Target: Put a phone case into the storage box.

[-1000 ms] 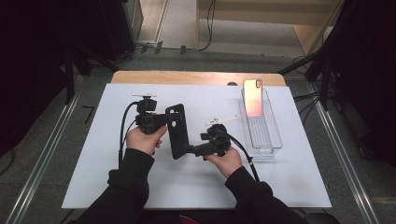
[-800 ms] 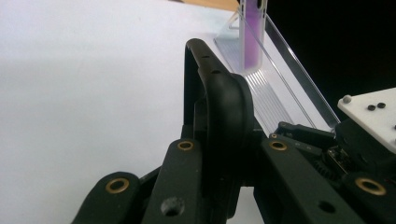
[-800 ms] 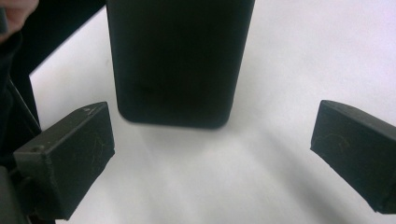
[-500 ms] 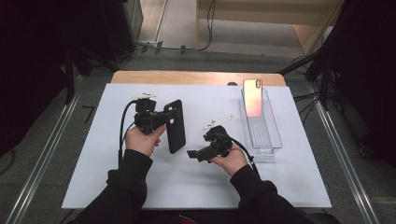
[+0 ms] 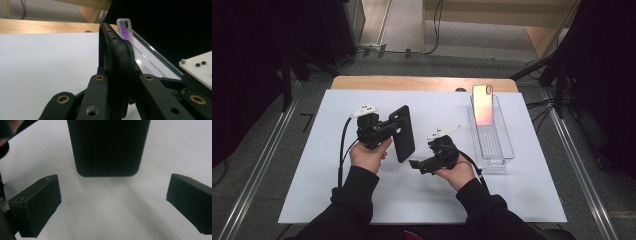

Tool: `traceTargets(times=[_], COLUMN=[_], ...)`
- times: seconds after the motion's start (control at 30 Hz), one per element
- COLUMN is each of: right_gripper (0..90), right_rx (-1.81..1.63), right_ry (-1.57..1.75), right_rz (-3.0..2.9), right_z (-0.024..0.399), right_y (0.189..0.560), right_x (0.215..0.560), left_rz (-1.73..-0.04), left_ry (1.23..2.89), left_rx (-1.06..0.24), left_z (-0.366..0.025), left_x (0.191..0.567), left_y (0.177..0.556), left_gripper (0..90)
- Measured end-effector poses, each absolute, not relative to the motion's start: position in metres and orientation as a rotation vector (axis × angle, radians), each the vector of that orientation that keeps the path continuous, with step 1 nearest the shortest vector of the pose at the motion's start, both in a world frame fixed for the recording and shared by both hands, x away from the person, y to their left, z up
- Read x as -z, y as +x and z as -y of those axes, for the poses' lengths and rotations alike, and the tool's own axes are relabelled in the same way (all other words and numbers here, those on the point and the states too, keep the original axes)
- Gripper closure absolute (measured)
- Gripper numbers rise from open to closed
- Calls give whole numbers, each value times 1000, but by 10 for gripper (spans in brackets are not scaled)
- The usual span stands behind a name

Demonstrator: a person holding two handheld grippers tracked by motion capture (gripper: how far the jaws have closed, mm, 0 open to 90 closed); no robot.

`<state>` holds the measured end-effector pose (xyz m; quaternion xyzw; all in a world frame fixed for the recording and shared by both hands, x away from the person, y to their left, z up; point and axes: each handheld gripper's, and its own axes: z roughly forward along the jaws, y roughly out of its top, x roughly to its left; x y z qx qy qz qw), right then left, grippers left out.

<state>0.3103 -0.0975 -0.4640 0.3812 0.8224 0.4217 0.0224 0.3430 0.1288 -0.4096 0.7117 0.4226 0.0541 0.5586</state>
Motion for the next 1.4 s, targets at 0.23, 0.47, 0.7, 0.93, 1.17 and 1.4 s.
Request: traceTargets(times=[0.23, 0.47, 0.7, 0.93, 1.17, 1.4], right_gripper=[0, 0, 0, 0, 106, 115], right_rx=[-1329, -1382, -1377, -1394, -1433, -1412], right_ry=[1162, 1179, 1179, 1187, 1185, 1208], right_rz=[-2507, -2464, -2431, -2387, -2352, -2353], right_z=[95, 96, 92, 87, 84, 87], right_y=[310, 315, 320, 324, 324, 326], right_x=[451, 442, 437, 436, 435, 434], left_rz=[-984, -967, -970, -974, -973, -993], left_ry=[1683, 1707, 1707, 1712, 1707, 1704], left_rx=[-102, -90, -69, -62, -53, -15], left_z=[-119, -108, -104, -102, -101, -104], left_x=[410, 411, 412, 413, 412, 410], left_y=[334, 330, 328, 326, 325, 328], left_gripper=[832, 833, 832, 831, 827, 644])
